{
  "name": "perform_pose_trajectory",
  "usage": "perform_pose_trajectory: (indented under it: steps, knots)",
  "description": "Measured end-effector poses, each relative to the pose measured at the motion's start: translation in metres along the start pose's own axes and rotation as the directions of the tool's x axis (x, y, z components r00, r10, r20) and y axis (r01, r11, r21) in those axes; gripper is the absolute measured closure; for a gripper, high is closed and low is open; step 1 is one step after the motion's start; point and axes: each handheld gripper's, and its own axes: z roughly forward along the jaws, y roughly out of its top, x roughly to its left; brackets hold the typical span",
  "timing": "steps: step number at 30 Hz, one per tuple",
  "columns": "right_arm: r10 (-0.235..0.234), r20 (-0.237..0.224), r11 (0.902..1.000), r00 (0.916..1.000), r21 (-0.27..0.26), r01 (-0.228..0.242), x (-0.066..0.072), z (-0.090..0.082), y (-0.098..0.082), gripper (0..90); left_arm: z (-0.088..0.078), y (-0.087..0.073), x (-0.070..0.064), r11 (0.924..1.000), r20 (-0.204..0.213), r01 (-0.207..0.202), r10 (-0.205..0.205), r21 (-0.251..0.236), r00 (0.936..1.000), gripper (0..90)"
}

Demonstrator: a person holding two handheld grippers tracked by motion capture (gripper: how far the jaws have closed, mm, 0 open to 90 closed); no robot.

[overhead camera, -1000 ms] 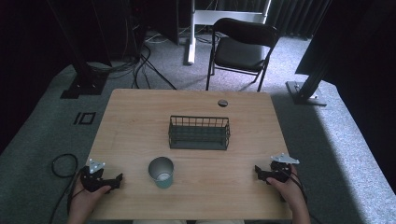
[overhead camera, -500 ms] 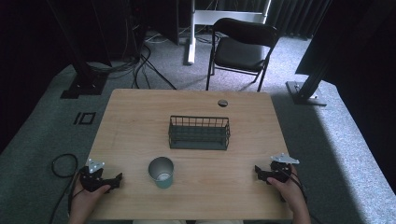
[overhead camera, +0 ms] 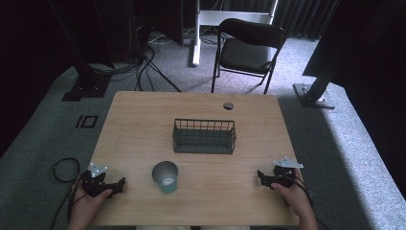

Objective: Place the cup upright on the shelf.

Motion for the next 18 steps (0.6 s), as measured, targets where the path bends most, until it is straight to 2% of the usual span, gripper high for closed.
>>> perform_pose_trajectory:
  steps: [7,12,14,18]
  knots:
    - [-0.028,-0.049,0.9990,0.9984,-0.036,0.026,0.010,-0.004,0.009,13.5,0.000,0.000,0.000,1.0000,0.000,0.000,0.000,0.000,1.0000,0.4]
    - [-0.043,-0.073,0.9982,0.9964,-0.044,0.040,0.017,-0.004,0.012,13.3,0.000,0.000,0.000,1.0000,0.001,0.002,-0.002,-0.002,1.0000,0.4]
    - [-0.056,-0.069,0.9975,0.9961,-0.046,0.053,0.019,-0.004,0.013,13.2,0.000,0.000,0.000,1.0000,0.000,0.002,-0.002,-0.001,1.0000,0.4]
    - [-0.078,-0.100,0.9959,0.9919,-0.052,0.073,0.025,-0.004,0.015,13.0,0.000,0.000,0.000,1.0000,0.000,0.001,-0.001,-0.001,1.0000,0.4]
